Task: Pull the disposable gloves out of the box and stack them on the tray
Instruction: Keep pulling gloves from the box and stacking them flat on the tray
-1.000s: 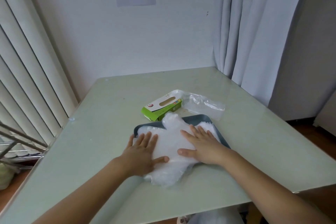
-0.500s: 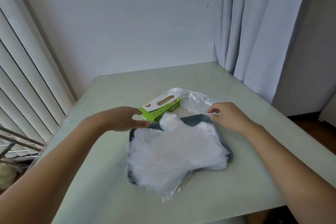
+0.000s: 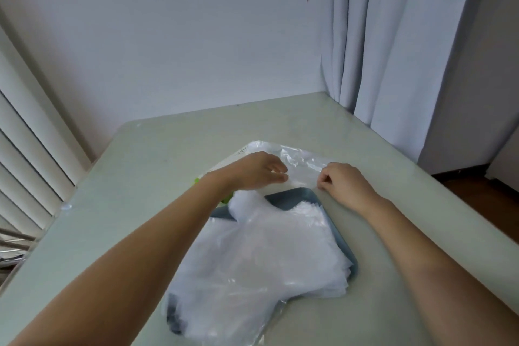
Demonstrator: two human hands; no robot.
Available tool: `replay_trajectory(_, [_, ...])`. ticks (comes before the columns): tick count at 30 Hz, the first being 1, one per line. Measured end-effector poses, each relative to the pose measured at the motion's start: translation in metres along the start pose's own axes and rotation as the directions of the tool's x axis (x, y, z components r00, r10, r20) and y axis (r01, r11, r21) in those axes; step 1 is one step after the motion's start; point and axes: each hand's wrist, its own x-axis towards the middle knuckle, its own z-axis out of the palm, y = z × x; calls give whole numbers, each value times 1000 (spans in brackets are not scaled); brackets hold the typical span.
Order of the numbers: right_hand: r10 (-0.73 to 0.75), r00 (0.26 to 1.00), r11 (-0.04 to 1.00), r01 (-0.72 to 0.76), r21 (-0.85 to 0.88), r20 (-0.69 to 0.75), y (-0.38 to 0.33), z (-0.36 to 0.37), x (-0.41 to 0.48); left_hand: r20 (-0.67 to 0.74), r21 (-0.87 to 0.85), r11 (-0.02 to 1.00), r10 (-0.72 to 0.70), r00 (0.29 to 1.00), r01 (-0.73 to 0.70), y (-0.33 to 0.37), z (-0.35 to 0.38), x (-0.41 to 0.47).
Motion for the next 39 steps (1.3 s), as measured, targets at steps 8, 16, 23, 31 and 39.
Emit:
replay_trajectory(8, [43, 998, 978, -31, 205, -53, 15, 8, 1, 14, 32, 997, 64, 998, -65, 20, 20, 46])
replay_trajectory(16, [110, 981, 900, -30, 434, -161, 6, -5, -3, -183, 132, 978, 182, 966, -159, 36, 26, 64])
replay_trajectory(23, [65, 990, 889, 1, 458, -129, 4, -10, -8, -342, -8, 991, 124, 932, -134, 35, 17, 66])
replay_trajectory(31, [151, 927, 729, 131, 672, -344, -11, -27, -14, -296, 39, 976, 214, 931, -212, 28, -8, 41])
replay_trajectory(39, [283, 923, 453, 109, 885, -259, -45, -87, -27, -315, -329, 937, 10, 949, -119, 9, -66, -18])
